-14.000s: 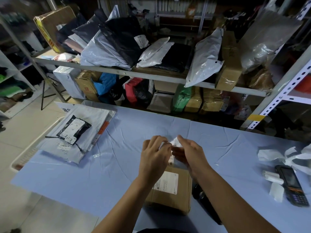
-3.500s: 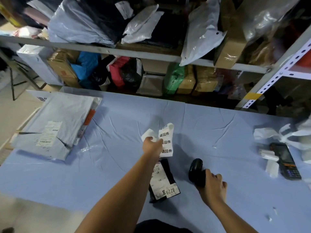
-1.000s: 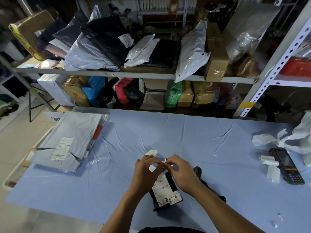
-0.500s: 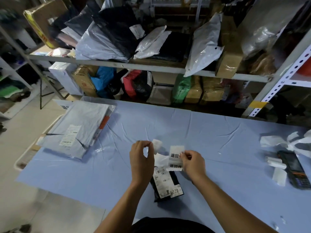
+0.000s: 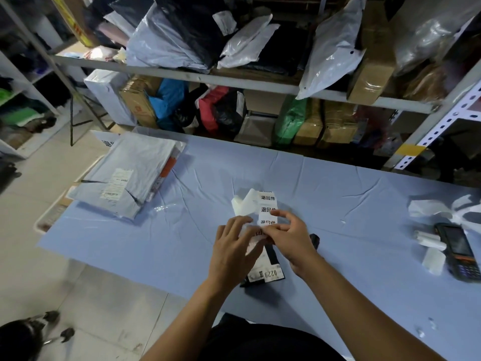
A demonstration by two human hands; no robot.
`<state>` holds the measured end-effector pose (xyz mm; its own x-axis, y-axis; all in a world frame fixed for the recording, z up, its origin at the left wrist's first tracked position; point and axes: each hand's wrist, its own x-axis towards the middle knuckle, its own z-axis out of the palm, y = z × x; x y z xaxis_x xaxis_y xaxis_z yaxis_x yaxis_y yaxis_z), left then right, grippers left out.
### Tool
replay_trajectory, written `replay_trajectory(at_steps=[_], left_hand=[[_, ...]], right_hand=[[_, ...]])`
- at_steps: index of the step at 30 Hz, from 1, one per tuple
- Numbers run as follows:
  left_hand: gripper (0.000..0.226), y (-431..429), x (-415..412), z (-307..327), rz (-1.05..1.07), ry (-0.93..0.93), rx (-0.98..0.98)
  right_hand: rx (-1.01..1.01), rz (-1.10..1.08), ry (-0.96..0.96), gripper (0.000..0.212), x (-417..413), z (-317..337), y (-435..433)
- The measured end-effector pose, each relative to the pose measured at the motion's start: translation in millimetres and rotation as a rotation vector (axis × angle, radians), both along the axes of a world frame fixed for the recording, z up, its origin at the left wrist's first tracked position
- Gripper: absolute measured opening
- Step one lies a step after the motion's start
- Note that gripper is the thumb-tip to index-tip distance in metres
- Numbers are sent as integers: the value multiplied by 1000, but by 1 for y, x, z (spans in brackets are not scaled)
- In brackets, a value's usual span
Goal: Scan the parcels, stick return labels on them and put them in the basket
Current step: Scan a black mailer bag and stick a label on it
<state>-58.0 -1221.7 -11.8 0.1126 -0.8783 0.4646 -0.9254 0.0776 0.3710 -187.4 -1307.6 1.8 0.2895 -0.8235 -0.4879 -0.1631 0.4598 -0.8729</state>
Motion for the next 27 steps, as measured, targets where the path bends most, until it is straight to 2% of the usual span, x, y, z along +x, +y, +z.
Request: replay_trajectory(at_steps=[2, 4, 5, 6, 7, 9, 11, 14, 20, 23, 27], left_hand=[[57, 8, 0, 1, 68, 343, 172], [69, 13, -4, 2, 113, 888, 302], [64, 13, -5, -1, 150, 1130, 312], [54, 14, -7, -7, 206, 1282, 298], [43, 15, -9, -12, 266, 1334, 291], [25, 16, -13, -21, 343, 1304, 308], [19, 18, -17, -33, 371, 1198, 342], [15, 19, -22, -50, 405, 1021, 391], [16, 18, -29, -81, 455, 833, 457], [12, 16, -29, -94, 423, 700, 452], [10, 16, -28, -105, 372, 495, 501]], right_hand=[[8, 18, 24, 32, -5, -4, 5], [-8, 62, 77, 31, -11, -7, 9], [-17, 97, 104, 31, -14, -9, 10], [-20, 129, 120, 31, -16, -10, 12], [-14, 152, 133, 30, -19, -12, 14], [-8, 182, 169, 28, -22, -18, 18], [-25, 213, 242, 28, -24, -26, 22], [-82, 246, 379, 27, -22, -38, 29], [-280, 350, 653, 24, -5, -64, 35], [-347, 442, 727, 17, 0, -78, 35], [-378, 581, 811, 21, 3, -96, 38]])
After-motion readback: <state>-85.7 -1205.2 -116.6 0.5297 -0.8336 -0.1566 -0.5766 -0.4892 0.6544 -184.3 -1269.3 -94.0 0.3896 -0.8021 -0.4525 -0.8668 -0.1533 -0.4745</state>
